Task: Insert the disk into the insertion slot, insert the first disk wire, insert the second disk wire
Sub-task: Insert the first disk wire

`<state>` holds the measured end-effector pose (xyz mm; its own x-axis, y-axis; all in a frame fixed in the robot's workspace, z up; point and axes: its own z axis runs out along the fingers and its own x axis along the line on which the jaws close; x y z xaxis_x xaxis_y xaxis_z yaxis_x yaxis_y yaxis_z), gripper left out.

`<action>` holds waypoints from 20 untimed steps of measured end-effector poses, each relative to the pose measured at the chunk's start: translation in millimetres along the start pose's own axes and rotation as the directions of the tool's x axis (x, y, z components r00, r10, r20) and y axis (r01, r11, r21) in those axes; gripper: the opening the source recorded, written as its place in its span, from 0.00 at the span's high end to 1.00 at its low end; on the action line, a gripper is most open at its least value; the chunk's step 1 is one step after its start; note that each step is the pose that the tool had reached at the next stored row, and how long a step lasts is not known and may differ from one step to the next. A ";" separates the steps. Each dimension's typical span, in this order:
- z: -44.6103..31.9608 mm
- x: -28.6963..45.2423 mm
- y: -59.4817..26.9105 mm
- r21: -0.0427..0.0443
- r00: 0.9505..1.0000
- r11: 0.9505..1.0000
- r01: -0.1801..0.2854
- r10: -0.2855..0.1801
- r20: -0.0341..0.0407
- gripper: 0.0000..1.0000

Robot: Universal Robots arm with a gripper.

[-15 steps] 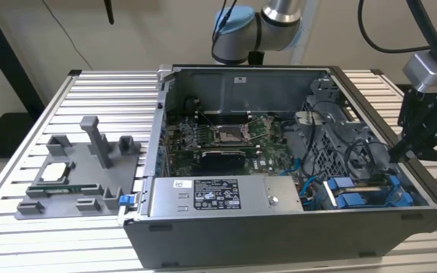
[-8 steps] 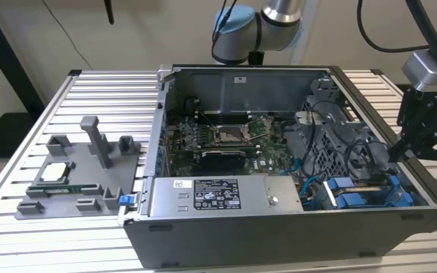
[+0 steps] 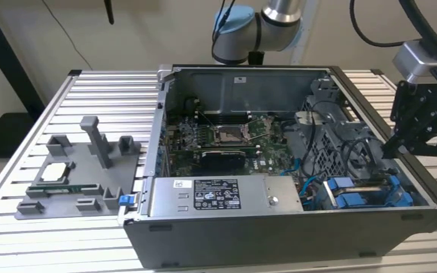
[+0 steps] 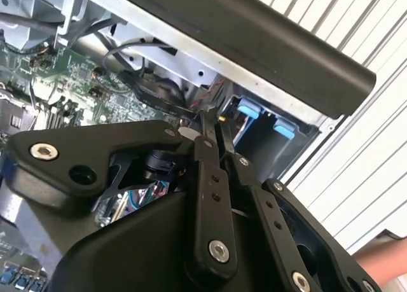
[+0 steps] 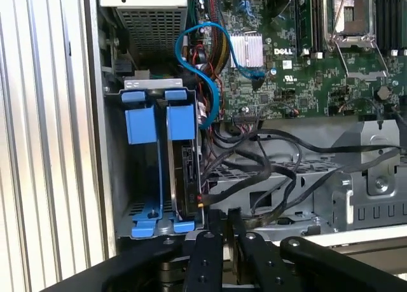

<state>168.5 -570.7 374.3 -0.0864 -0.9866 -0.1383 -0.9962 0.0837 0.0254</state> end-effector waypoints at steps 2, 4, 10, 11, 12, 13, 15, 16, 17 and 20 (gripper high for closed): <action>-1.8 0.2 6.0 0.000 1.000 1.000 0.000 0.000 0.000 1.00; -3.2 0.6 13.0 0.000 1.000 1.000 0.000 0.000 0.000 1.00; -3.6 2.3 33.7 0.000 1.000 1.000 0.000 0.000 -0.002 1.00; -3.6 2.7 37.5 0.000 1.000 1.000 0.000 0.000 -0.003 1.00; -3.4 2.9 40.5 0.000 1.000 1.000 0.001 -0.001 -0.006 1.00; -3.2 3.1 42.2 0.001 1.000 1.000 0.002 -0.002 -0.015 1.00; -3.0 3.3 44.1 0.002 0.999 1.000 0.005 -0.005 -0.039 1.00; -3.0 3.3 44.8 0.003 0.999 1.000 0.006 -0.005 -0.054 1.00; -2.9 3.4 45.4 0.004 0.998 1.000 0.007 -0.006 -0.069 1.00; 0.1 3.9 45.7 0.005 0.996 1.000 0.009 -0.008 -0.087 1.00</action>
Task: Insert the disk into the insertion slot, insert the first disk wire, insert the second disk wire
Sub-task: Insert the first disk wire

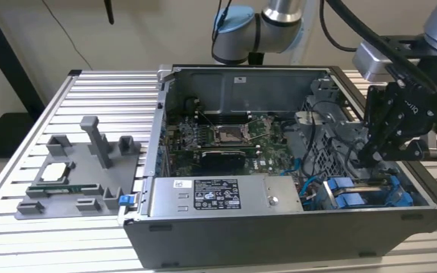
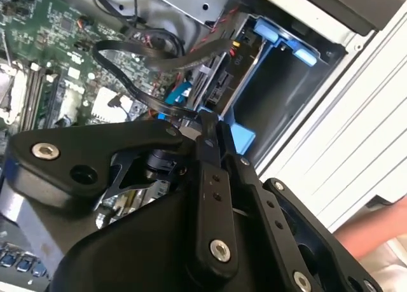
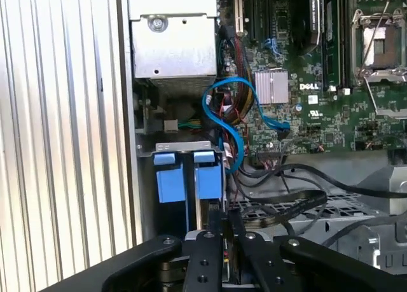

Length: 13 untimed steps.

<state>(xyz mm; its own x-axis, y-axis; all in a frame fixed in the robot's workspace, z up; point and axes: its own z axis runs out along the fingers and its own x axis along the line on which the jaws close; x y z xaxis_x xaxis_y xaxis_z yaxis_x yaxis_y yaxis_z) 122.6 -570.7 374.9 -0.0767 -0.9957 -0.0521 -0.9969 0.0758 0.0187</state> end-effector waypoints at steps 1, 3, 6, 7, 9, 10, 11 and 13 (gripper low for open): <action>1.7 0.1 0.0 0.000 1.000 1.000 0.000 0.000 -0.001 1.00; 5.1 0.2 0.0 0.002 1.000 1.000 0.001 -0.001 -0.001 1.00; 10.0 0.4 -0.3 0.006 1.000 1.000 0.003 -0.003 -0.001 1.00; 11.1 0.5 -0.5 0.009 1.000 1.000 0.005 -0.005 -0.001 1.00; 13.1 0.6 -1.3 0.015 1.000 1.000 0.008 -0.008 0.000 1.00; 13.9 0.5 -1.9 0.018 1.000 1.000 0.011 -0.011 0.000 1.00; 14.4 0.5 -2.6 0.022 1.000 1.000 0.013 -0.013 0.000 1.00; 15.5 0.5 -4.0 0.029 1.000 0.999 0.017 -0.017 0.001 1.00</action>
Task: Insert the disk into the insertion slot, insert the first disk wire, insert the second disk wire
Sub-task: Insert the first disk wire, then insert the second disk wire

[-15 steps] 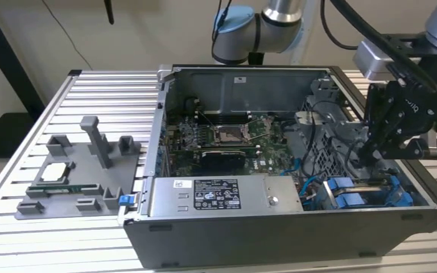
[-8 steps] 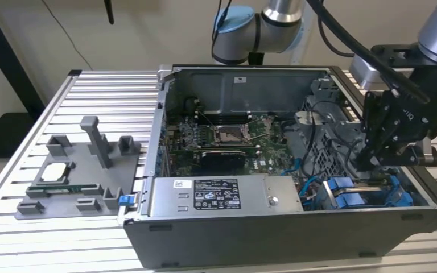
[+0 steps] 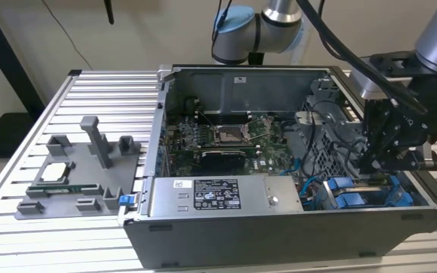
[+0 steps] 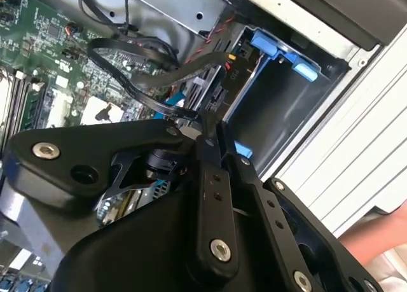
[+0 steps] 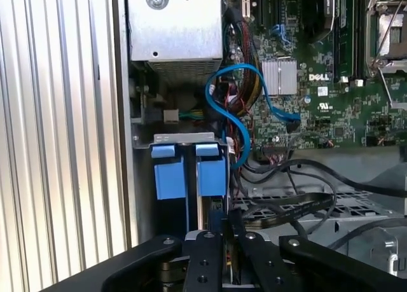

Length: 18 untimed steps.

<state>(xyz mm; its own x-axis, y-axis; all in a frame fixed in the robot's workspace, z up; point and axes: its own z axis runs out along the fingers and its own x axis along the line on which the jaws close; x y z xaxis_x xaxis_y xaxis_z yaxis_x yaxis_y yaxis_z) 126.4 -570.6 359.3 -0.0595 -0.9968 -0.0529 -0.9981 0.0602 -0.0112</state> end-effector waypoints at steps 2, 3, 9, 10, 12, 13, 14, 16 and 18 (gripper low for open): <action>0.8 0.0 -1.5 0.007 1.000 1.000 0.005 -0.005 0.000 1.00; 1.4 -0.1 -2.2 0.009 1.000 1.000 0.007 -0.007 0.001 1.00; 3.0 -0.1 -4.1 0.015 1.000 1.000 0.013 -0.013 0.000 1.00; 3.6 -0.1 -4.2 0.015 1.000 1.000 0.013 -0.013 0.001 1.00; 6.0 0.0 -4.2 0.016 1.000 1.000 0.013 -0.013 0.001 1.00; 7.4 0.1 -4.2 0.016 1.000 1.000 0.014 -0.014 0.001 1.00; 8.5 0.2 -4.2 0.017 1.000 1.000 0.014 -0.014 0.001 1.00; 10.0 0.2 -4.2 0.019 1.000 1.000 0.014 -0.014 0.001 1.00; 11.3 0.3 -4.2 0.021 1.000 1.000 0.014 -0.014 0.002 1.00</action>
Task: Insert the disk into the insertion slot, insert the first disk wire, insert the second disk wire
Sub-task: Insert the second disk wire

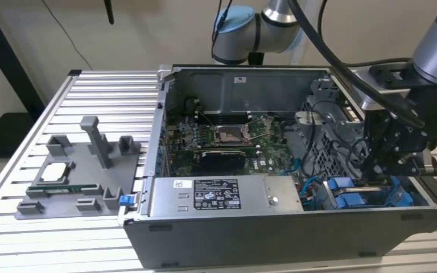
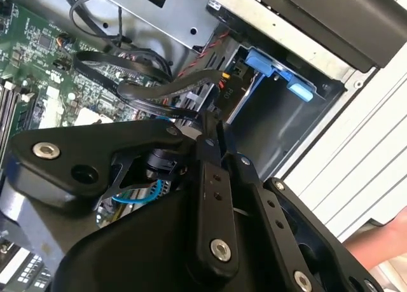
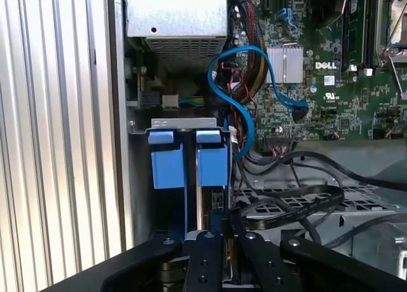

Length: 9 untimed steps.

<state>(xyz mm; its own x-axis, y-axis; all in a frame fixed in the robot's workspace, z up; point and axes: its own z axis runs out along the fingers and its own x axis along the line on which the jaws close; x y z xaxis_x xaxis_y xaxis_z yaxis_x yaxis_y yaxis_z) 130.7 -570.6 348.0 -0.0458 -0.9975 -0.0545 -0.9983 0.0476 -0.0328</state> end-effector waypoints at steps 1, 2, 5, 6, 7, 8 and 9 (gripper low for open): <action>0.4 0.0 0.0 0.001 1.000 1.000 0.000 0.000 0.000 1.00; 0.9 0.1 0.0 0.002 1.000 1.000 0.000 0.000 0.001 1.00; 2.2 0.2 -0.2 0.004 1.000 1.000 0.000 0.000 0.003 1.00; 2.6 0.2 -0.4 0.004 1.000 1.000 0.000 0.000 0.004 1.00; 3.0 0.1 -0.7 0.005 1.000 1.000 0.000 0.000 0.005 1.00; 3.3 0.1 -0.8 0.005 1.000 1.000 0.000 0.000 0.006 1.00; 3.5 0.2 -1.0 0.005 1.000 1.000 0.000 0.000 0.007 1.00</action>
<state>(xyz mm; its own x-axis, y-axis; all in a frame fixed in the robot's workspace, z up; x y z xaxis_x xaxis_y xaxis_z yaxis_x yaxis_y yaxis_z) 131.8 -570.6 344.6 -0.0455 -0.9971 -0.0614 -0.9981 0.0479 -0.0382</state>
